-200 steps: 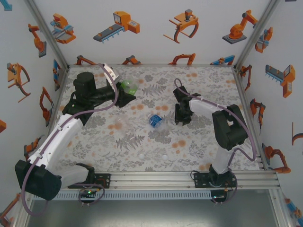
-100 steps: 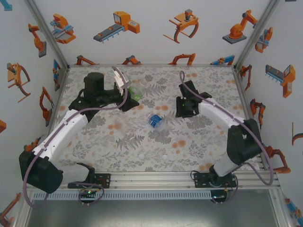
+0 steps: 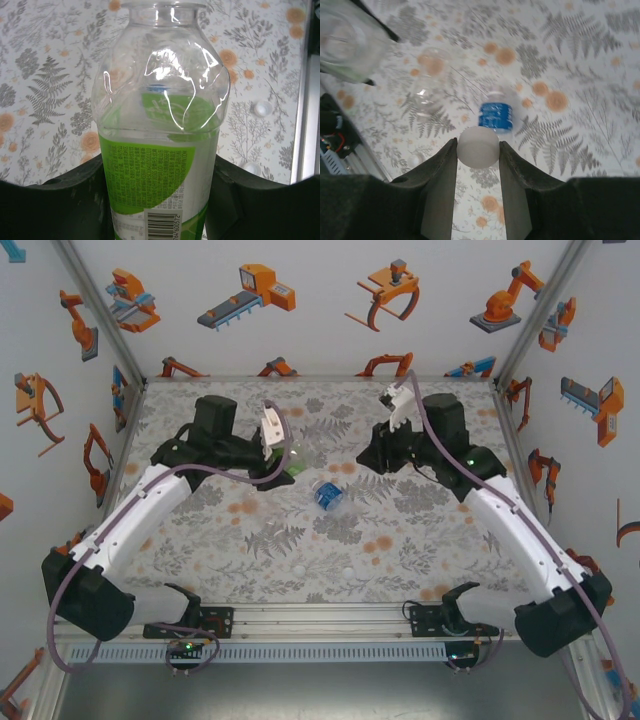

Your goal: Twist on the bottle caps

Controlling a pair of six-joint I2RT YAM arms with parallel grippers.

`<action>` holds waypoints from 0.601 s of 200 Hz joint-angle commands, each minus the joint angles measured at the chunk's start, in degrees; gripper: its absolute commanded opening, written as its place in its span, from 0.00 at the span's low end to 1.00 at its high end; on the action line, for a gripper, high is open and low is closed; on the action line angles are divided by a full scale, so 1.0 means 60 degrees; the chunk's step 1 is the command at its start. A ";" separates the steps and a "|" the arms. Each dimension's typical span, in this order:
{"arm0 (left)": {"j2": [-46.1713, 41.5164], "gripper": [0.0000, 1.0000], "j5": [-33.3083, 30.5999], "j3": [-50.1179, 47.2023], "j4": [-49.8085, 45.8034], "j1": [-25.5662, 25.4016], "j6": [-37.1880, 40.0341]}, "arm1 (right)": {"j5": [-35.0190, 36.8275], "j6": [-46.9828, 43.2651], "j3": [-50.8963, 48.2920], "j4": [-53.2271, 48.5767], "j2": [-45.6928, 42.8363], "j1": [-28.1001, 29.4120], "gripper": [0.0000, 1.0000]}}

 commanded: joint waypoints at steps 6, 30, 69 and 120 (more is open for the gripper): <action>-0.0273 0.00 0.0945 -0.0187 -0.0577 -0.0128 0.1521 | -0.2293 -0.1039 0.0196 0.0978 -0.0412 0.0091 0.24; -0.0390 0.00 0.1126 -0.0430 -0.0640 -0.0279 0.2126 | -0.3011 -0.1934 0.0176 0.1087 -0.0539 0.0331 0.19; -0.0394 0.00 0.1251 -0.0400 -0.1105 -0.0522 0.2765 | -0.3211 -0.3534 0.0208 0.0799 -0.0631 0.1166 0.17; -0.0306 0.00 0.1324 -0.0364 -0.1500 -0.0723 0.3312 | -0.3022 -0.4077 0.0307 0.0613 -0.0518 0.1728 0.17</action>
